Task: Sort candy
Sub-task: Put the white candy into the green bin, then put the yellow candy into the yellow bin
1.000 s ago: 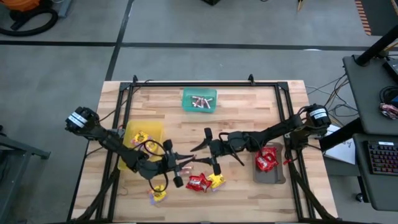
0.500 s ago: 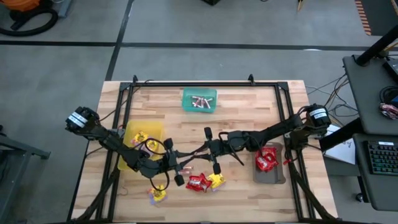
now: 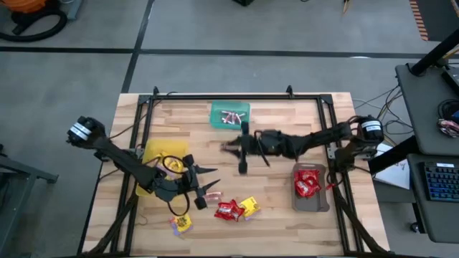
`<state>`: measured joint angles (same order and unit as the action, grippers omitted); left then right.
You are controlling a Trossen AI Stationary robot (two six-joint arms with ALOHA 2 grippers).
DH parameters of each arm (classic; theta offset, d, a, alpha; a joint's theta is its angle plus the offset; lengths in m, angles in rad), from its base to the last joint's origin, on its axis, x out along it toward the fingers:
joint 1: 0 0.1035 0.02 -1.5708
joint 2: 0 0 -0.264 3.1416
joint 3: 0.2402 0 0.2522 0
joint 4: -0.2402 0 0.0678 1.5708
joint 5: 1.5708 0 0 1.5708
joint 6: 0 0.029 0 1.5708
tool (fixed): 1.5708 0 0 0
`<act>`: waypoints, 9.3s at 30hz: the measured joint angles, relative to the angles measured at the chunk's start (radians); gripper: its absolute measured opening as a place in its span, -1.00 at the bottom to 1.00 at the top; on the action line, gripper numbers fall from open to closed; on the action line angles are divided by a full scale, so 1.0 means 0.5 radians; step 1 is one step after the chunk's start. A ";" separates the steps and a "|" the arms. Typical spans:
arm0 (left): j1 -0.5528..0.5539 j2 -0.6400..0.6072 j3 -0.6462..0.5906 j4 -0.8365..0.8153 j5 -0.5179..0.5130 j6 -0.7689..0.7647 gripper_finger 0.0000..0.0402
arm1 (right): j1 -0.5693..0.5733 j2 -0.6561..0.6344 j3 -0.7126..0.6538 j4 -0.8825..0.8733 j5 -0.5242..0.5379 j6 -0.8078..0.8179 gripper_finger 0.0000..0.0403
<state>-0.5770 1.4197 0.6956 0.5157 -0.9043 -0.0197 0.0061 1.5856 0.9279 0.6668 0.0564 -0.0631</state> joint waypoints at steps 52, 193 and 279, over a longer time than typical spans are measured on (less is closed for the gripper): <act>-0.108 0.306 0.645 -1.913 1.258 -1.457 -0.19 | -0.258 -0.275 0.000 -0.907 -0.271 0.510 -0.11; -0.519 0.116 1.003 -3.456 0.960 -2.678 -1.00 | -0.125 -0.271 -0.001 -1.073 -0.267 0.439 -0.11; -0.335 0.029 0.978 -4.084 0.879 -3.404 -1.00 | -0.073 -0.263 -0.001 -1.210 -0.279 0.477 -0.11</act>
<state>-0.7444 1.4344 1.1848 -1.5264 -0.4649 -1.7217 -0.0303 1.4544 0.9276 0.0616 -0.0830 0.1753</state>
